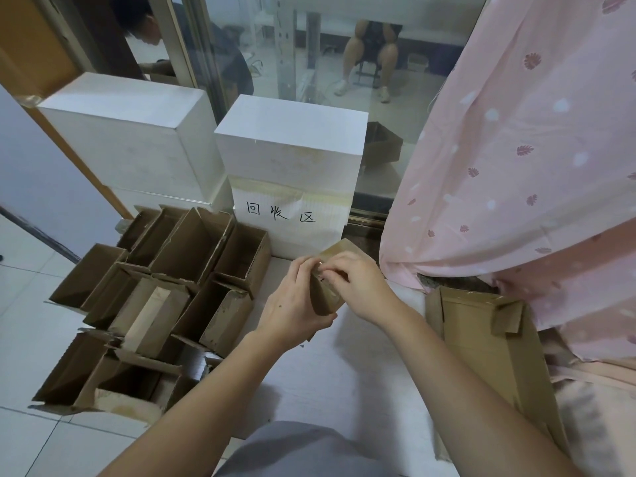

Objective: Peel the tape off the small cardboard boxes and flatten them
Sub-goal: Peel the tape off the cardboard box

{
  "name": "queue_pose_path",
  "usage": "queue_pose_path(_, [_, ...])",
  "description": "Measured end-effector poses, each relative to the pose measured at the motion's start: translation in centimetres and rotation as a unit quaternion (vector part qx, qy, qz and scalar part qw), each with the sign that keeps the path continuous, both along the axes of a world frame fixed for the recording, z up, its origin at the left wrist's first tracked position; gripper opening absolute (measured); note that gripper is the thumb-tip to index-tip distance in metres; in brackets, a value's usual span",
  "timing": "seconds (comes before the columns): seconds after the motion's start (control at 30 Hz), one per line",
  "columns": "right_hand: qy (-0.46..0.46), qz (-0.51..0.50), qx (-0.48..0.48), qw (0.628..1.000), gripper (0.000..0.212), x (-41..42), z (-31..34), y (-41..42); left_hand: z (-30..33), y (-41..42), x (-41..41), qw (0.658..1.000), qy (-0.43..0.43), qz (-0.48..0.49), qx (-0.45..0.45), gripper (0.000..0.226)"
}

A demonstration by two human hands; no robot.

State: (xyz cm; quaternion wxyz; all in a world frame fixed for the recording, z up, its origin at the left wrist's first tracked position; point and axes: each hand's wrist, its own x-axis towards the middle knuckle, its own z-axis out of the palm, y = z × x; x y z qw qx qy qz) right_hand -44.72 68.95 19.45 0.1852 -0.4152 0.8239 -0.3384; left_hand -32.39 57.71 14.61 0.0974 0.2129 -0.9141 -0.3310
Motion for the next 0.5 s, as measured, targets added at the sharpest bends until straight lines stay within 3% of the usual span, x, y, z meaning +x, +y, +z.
queue_pose_path(0.1, [-0.07, -0.071, 0.008, 0.995, 0.025, 0.0, 0.2, 0.0, -0.1, 0.2, 0.0, 1.0, -0.007, -0.015, -0.004, 0.103])
queue_pose_path(0.3, [-0.089, -0.109, 0.039, 0.989, 0.014, 0.1, 0.4, -0.1, -0.3, 0.9, -0.1, 1.0, 0.0, -0.024, 0.002, 0.1])
queue_pose_path(0.5, [-0.016, -0.091, 0.119, 0.989, 0.013, -0.5, 0.1, 0.1, -1.1, 1.4, 0.7, 0.998, 0.012, -0.058, -0.006, 0.103])
